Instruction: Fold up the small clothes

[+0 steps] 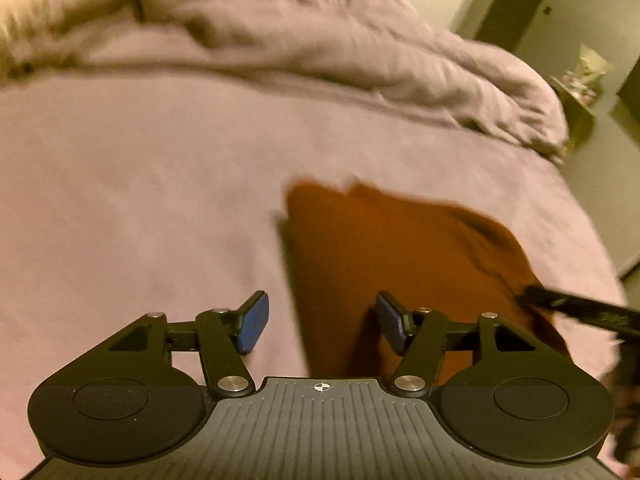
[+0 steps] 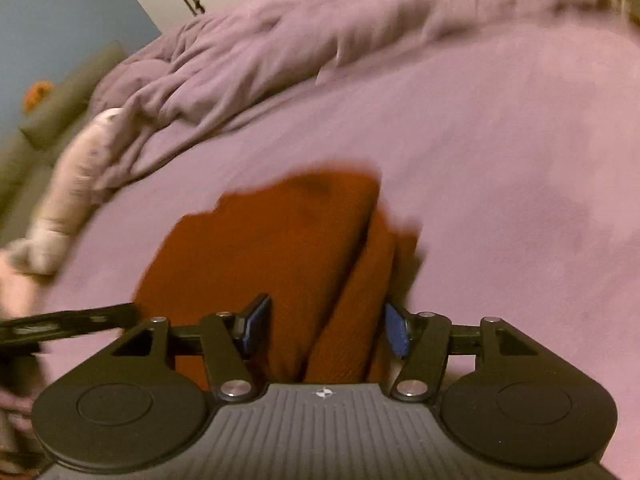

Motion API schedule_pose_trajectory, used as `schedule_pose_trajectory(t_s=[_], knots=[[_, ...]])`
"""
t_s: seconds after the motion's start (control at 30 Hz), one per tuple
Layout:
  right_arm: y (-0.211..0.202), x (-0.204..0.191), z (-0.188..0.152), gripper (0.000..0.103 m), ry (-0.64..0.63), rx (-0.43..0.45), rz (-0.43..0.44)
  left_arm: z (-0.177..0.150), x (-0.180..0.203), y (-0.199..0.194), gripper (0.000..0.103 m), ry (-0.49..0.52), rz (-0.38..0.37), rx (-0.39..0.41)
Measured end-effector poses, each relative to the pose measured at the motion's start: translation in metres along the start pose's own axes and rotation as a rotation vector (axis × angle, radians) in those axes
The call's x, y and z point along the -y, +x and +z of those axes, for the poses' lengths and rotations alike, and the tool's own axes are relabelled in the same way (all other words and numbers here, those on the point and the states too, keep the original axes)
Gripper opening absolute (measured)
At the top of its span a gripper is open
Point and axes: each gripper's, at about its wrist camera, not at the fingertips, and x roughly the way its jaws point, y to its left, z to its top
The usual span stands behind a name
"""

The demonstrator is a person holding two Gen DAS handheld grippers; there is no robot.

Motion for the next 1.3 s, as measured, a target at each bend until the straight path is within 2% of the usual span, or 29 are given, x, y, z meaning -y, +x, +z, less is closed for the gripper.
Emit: schedule_pose_trajectory(t_s=[0.07, 0.1, 0.17, 0.2, 0.27, 0.33, 0.37, 0.43, 0.47, 0.6, 0.83, 0.93, 1.0, 1.03, 1.07, 1.1, 1.2, 1.3], knots=[[-0.008, -0.023, 0.013, 0.058, -0.109, 0.096, -0.092, 0.010, 0.006, 0.005, 0.071, 0.002, 0.032, 0.034], [-0.006, -0.033, 0.018, 0.055, -0.136, 0.101, -0.101, 0.016, 0.010, 0.013, 0.071, -0.026, 0.032, 0.032], [0.013, -0.057, 0.029, 0.034, -0.178, 0.056, -0.056, 0.024, 0.018, 0.034, 0.071, -0.050, 0.012, 0.001], [0.026, -0.066, 0.032, 0.031, -0.212, 0.031, -0.042, 0.027, 0.025, 0.047, 0.071, -0.043, 0.023, -0.020], [0.059, -0.081, 0.037, 0.018, -0.272, -0.015, -0.116, 0.028, 0.040, 0.077, 0.072, 0.012, 0.106, -0.051], [0.091, -0.079, 0.043, 0.018, -0.277, -0.069, -0.187, 0.026, 0.051, 0.100, 0.073, 0.068, 0.177, -0.058], [0.099, -0.075, 0.044, 0.018, -0.275, -0.082, -0.206, 0.026, 0.054, 0.109, 0.078, 0.082, 0.196, -0.063], [0.108, -0.072, 0.047, 0.017, -0.322, -0.063, -0.253, 0.028, 0.056, 0.120, 0.084, 0.091, 0.219, -0.056], [0.112, -0.069, 0.049, 0.018, -0.326, -0.064, -0.250, 0.030, 0.057, 0.125, 0.088, 0.095, 0.225, -0.061], [0.120, -0.055, 0.054, 0.019, -0.287, -0.064, -0.235, 0.033, 0.051, 0.137, 0.093, 0.057, 0.220, -0.075], [0.133, -0.060, 0.041, 0.019, -0.359, -0.002, -0.273, 0.028, 0.046, 0.139, 0.101, 0.015, 0.226, -0.062], [0.131, -0.063, 0.039, 0.021, -0.374, 0.007, -0.281, 0.026, 0.047, 0.131, 0.101, 0.020, 0.235, -0.048], [0.123, -0.061, 0.038, 0.022, -0.367, 0.025, -0.262, 0.020, 0.045, 0.107, 0.101, 0.044, 0.219, -0.040], [0.113, -0.059, 0.037, 0.028, -0.344, 0.027, -0.245, 0.013, 0.042, 0.091, 0.100, 0.045, 0.197, -0.018], [0.102, -0.055, 0.034, 0.043, -0.308, 0.020, -0.234, 0.003, 0.038, 0.072, 0.100, 0.043, 0.179, 0.011], [0.087, -0.048, 0.030, 0.050, -0.260, 0.012, -0.219, -0.011, 0.034, 0.049, 0.100, 0.044, 0.145, 0.044], [0.024, -0.017, -0.005, 0.054, -0.095, 0.074, -0.104, -0.056, 0.025, -0.003, 0.100, 0.043, 0.116, 0.083], [-0.028, 0.012, -0.048, 0.056, 0.099, 0.104, -0.051, -0.105, 0.021, -0.038, 0.100, 0.035, 0.128, 0.097]])
